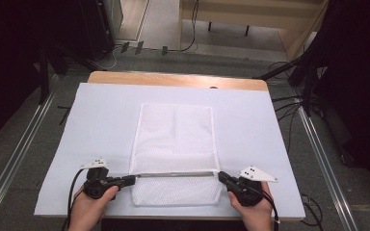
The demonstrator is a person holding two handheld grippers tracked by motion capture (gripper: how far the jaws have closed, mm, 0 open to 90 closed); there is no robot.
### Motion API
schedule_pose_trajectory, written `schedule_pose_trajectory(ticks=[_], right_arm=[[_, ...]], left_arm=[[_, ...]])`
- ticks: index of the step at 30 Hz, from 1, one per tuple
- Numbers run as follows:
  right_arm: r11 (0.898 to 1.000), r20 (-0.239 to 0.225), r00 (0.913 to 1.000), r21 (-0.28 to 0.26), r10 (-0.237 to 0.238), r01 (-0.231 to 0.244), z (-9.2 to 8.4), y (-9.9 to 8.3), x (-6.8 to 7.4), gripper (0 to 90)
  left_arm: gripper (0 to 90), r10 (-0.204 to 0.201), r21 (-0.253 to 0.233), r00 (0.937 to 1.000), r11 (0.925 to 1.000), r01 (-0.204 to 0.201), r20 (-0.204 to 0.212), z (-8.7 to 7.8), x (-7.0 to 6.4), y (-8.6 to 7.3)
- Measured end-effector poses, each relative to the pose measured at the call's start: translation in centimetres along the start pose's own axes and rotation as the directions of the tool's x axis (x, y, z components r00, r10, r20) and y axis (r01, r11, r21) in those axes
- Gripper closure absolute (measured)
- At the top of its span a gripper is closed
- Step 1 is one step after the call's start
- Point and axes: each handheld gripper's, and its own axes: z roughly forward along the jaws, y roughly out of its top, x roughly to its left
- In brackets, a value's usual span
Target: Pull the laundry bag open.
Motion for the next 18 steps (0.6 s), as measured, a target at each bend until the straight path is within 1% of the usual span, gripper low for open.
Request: schedule_pose_trajectory(ticks=[1, 2, 4, 6, 7, 9, 11, 12, 13, 14, 15, 16, 17, 18], right_arm=[[1.000, 0.002, 1.0000, -0.002, -0.001, 0.001, 0.0, 0.0, 0.0, 88.6], [1.000, 0.002, 1.0000, -0.002, -0.001, 0.001, 0.0, 0.0, 0.0, 88.6], [1.000, 0.003, 1.0000, -0.004, 0.002, -0.002, 0.0, 0.0, -0.1, 88.6], [1.000, 0.002, 1.0000, -0.003, 0.002, -0.002, 0.0, 0.0, -0.2, 88.6], [1.000, -0.001, 1.0000, -0.001, 0.003, -0.003, 0.0, 0.0, -0.1, 88.7], [1.000, 0.001, 1.0000, 0.000, 0.004, -0.004, 0.0, 0.0, -0.1, 88.6], [1.000, 0.008, 1.0000, 0.001, 0.004, -0.004, 0.1, -0.1, 0.0, 88.6], [1.000, 0.007, 0.9999, 0.005, 0.013, -0.014, 0.1, 0.0, -0.1, 88.6], [1.000, -0.003, 0.9997, 0.005, 0.024, -0.024, 0.1, 0.0, -0.2, 88.5], [1.000, -0.003, 0.9997, 0.005, 0.024, -0.024, 0.1, 0.0, -0.2, 88.5], [1.000, -0.010, 0.9995, 0.008, 0.030, -0.030, 0.1, -0.1, -0.2, 88.4], [1.000, -0.010, 0.9995, 0.008, 0.030, -0.030, 0.1, -0.1, -0.2, 88.4], [1.000, -0.010, 0.9995, 0.012, 0.029, -0.029, 0.2, -0.1, -0.2, 88.2], [1.000, -0.010, 0.9995, 0.012, 0.029, -0.029, 0.2, -0.1, -0.2, 88.2]], left_arm=[[87.6, -0.013, -0.005, 0.9999, 0.9999, 0.013, -0.003, -0.6, 0.6, -0.1], [87.6, -0.013, -0.005, 0.9999, 0.9999, 0.013, -0.003, -0.6, 0.6, -0.1], [87.6, -0.014, -0.002, 0.9998, 0.9999, 0.014, -0.014, -1.1, 1.0, -0.3], [87.6, -0.012, -0.001, 0.9998, 0.9999, 0.012, -0.013, -1.4, 1.3, -0.4], [87.5, 0.009, 0.005, 0.9997, 0.9999, -0.009, -0.023, -1.4, 1.3, -0.5], [87.5, 0.017, 0.008, 0.9995, 0.9998, -0.017, -0.028, -1.4, 1.2, -0.4], [85.7, 0.057, -0.020, 0.9983, 0.9982, -0.057, -0.014, -1.5, 1.0, -0.4], [67.1, 0.064, -0.055, 0.9979, 0.9964, -0.064, 0.008, -1.6, 1.0, -0.3], [54.7, 0.055, -0.148, 0.9983, 0.9876, -0.052, 0.020, -2.0, 0.8, -0.1], [48.2, 0.055, -0.148, 0.9983, 0.9876, -0.052, 0.020, -2.0, 0.8, -0.1], [44.2, 0.079, -0.196, 0.9964, 0.9770, -0.083, -0.030, -2.1, 0.6, 0.1], [38.4, 0.079, -0.196, 0.9964, 0.9770, -0.083, -0.030, -2.1, 0.6, 0.1], [32.1, 0.077, -0.216, 0.9932, 0.9719, -0.094, -0.088, -2.0, 0.6, 0.1], [28.5, 0.077, -0.216, 0.9932, 0.9719, -0.094, -0.088, -2.0, 0.6, 0.1]])
